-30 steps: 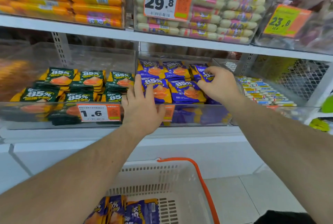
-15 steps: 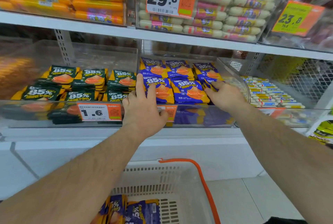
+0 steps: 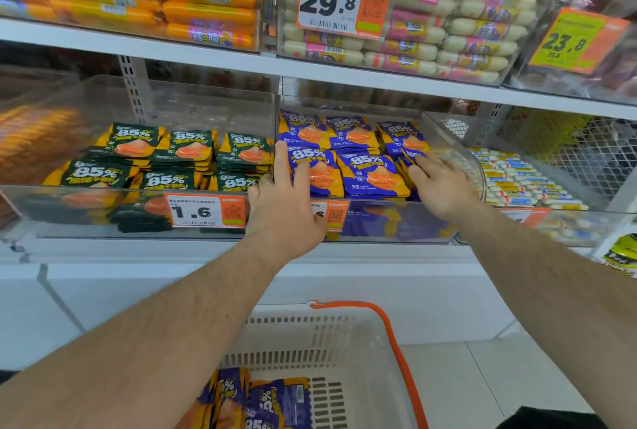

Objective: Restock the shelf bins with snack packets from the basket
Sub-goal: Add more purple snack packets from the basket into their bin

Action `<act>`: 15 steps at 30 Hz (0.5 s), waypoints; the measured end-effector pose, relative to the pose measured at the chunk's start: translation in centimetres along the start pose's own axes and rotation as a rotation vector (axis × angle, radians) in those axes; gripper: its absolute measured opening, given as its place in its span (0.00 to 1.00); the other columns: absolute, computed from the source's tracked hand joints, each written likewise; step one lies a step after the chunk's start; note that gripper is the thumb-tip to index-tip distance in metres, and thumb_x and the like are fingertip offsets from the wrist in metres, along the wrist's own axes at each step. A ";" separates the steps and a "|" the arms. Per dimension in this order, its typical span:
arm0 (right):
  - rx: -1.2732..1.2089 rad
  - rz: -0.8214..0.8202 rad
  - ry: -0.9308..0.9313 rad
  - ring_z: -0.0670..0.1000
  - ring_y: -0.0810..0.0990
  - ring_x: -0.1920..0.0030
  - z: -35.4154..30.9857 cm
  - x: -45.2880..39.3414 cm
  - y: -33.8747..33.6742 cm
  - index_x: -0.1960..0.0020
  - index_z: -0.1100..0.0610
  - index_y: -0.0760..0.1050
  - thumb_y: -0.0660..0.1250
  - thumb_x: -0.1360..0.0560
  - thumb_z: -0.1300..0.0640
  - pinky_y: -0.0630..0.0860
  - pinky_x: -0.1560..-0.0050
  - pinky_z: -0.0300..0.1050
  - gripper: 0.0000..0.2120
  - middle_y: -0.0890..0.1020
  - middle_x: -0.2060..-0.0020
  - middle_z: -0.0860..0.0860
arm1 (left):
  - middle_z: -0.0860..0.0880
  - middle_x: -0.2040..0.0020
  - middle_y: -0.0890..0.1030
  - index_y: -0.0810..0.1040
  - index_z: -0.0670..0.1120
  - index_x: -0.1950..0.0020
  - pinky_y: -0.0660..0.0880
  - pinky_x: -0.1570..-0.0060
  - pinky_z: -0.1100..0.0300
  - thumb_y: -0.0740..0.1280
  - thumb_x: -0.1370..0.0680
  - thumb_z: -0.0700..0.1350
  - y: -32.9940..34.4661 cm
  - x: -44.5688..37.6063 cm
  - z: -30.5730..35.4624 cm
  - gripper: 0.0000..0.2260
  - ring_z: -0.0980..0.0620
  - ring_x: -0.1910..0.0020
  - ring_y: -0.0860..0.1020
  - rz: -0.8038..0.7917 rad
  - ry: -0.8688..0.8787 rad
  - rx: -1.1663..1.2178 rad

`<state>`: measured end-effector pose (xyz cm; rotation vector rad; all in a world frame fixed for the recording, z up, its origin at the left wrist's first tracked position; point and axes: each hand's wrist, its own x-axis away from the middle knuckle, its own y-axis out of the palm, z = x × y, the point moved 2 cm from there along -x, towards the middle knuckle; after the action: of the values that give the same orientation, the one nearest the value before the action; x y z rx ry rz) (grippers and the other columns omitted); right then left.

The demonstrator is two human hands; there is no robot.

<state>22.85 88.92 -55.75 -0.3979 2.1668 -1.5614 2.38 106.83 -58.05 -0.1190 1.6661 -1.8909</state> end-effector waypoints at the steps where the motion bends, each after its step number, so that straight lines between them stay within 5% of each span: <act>1: 0.013 0.063 -0.011 0.56 0.51 0.21 -0.3 0.5 -0.4 0.22 0.49 0.62 0.49 0.17 0.41 0.48 0.24 0.58 0.26 0.58 0.21 0.49 | 0.44 0.21 0.38 0.49 0.50 0.23 0.63 0.33 0.43 0.69 0.28 0.60 -0.1 -0.1 -0.1 0.42 0.38 0.30 0.66 -0.015 0.004 0.017; 5: -0.031 0.503 -0.220 0.61 0.69 0.33 -4.1 3.1 -1.3 0.38 0.57 0.79 0.54 0.23 0.45 0.63 0.34 0.57 0.24 0.77 0.34 0.56 | 0.44 0.21 0.40 0.50 0.49 0.22 0.49 0.28 0.34 0.70 0.28 0.57 -1.3 0.1 -0.3 0.41 0.36 0.22 0.47 -0.026 0.024 0.082; 8: -0.145 0.750 -0.490 0.60 0.74 0.47 -8.7 6.4 -0.1 0.52 0.58 0.81 0.60 0.24 0.50 0.65 0.47 0.52 0.15 0.80 0.51 0.56 | 0.37 0.30 0.67 0.68 0.43 0.30 0.62 0.33 0.35 0.69 0.33 0.51 -2.3 2.3 -0.8 0.32 0.36 0.31 0.66 0.292 0.314 -0.012; 10: -0.168 0.774 -0.659 0.58 0.73 0.53 -11.7 8.7 2.0 0.57 0.57 0.80 0.62 0.25 0.53 0.63 0.52 0.51 0.11 0.79 0.56 0.56 | 0.41 0.44 0.76 0.74 0.42 0.40 0.72 0.49 0.46 0.67 0.35 0.49 -2.3 4.4 -1.7 0.25 0.39 0.47 0.76 0.343 0.428 0.013; 12: -0.219 0.692 -0.779 0.58 0.73 0.57 -13.8 11.0 5.3 0.60 0.58 0.79 0.62 0.26 0.56 0.62 0.55 0.51 0.10 0.78 0.60 0.56 | 0.46 0.49 0.78 0.73 0.44 0.42 0.70 0.58 0.53 0.65 0.30 0.49 -1.7 6.3 -3.2 0.18 0.41 0.54 0.79 0.073 0.375 -0.008; 15: -0.259 0.483 -0.800 0.57 0.71 0.59 -14.9 13.3 12.2 0.62 0.59 0.77 0.61 0.27 0.56 0.60 0.57 0.48 0.10 0.76 0.65 0.55 | 0.50 0.40 0.77 0.66 0.49 0.34 0.72 0.50 0.54 0.62 0.24 0.51 0.9 8.3 -6.9 0.19 0.46 0.45 0.78 -0.358 0.244 -0.107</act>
<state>4.12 98.74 -65.70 -0.4382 1.6458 -0.6833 -7.10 108.78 -62.98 -0.2533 2.0213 -2.1456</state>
